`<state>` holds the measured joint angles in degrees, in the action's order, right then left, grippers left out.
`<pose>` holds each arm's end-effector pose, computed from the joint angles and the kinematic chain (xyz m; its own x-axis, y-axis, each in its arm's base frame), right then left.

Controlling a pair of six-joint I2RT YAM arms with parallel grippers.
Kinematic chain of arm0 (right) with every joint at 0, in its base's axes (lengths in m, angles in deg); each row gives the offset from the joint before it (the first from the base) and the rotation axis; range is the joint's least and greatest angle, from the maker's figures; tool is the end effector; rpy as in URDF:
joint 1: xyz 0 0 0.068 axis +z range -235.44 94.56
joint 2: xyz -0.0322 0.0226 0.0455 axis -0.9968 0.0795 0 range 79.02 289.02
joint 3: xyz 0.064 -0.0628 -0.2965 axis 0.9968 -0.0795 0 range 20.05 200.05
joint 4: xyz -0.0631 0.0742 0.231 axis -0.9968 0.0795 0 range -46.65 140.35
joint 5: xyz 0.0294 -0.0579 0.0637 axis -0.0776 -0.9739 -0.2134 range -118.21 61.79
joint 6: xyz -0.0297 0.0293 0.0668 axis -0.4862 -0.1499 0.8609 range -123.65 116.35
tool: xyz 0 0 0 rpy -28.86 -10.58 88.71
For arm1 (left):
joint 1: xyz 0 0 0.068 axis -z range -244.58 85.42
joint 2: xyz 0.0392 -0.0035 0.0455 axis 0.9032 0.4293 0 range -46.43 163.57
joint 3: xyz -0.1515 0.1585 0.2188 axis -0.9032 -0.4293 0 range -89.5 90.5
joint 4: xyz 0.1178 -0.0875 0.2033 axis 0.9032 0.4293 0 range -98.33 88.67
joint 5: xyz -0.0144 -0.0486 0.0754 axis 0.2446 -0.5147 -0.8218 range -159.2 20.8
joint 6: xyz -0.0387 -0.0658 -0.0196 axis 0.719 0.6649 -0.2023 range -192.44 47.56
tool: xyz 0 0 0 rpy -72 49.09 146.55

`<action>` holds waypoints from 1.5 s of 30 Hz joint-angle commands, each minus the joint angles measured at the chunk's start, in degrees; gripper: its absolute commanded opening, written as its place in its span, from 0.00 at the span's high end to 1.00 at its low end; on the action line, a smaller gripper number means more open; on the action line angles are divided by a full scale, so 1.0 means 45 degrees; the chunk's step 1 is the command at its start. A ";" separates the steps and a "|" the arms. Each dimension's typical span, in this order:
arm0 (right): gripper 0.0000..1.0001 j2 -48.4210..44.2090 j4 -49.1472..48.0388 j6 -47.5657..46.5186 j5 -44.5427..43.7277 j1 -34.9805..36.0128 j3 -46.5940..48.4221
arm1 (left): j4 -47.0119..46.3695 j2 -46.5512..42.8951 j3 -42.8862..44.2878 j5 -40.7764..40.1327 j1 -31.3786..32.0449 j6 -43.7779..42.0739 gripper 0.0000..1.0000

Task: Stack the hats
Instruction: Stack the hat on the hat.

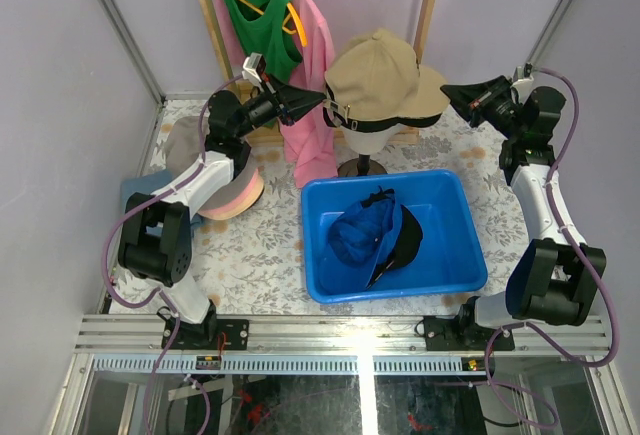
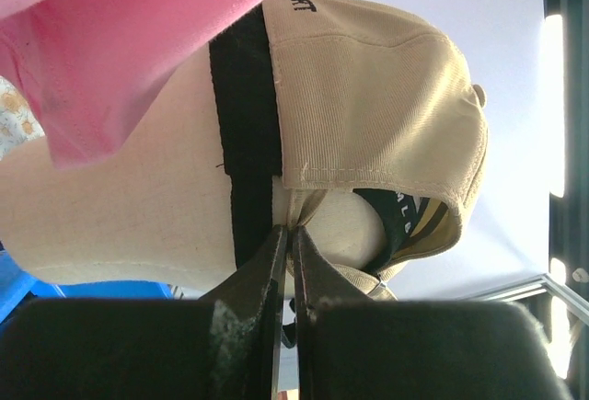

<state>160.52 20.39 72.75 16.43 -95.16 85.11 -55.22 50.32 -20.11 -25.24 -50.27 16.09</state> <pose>0.3407 -0.0102 0.4176 -0.5257 0.7917 -0.3112 -0.2424 0.2113 0.9469 0.3818 -0.1457 0.4004 -0.8033 -0.5377 -0.2560 0.3446 -0.0690 -0.9362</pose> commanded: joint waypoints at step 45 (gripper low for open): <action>0.66 -0.0060 0.2089 -0.2595 0.0784 0.0089 0.0552 | -0.2494 0.0047 -0.0441 -0.0326 0.0093 0.1163 0.76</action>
<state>160.63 28.39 63.03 16.87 -95.25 87.64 -61.41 50.36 -21.18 -26.53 -49.94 20.20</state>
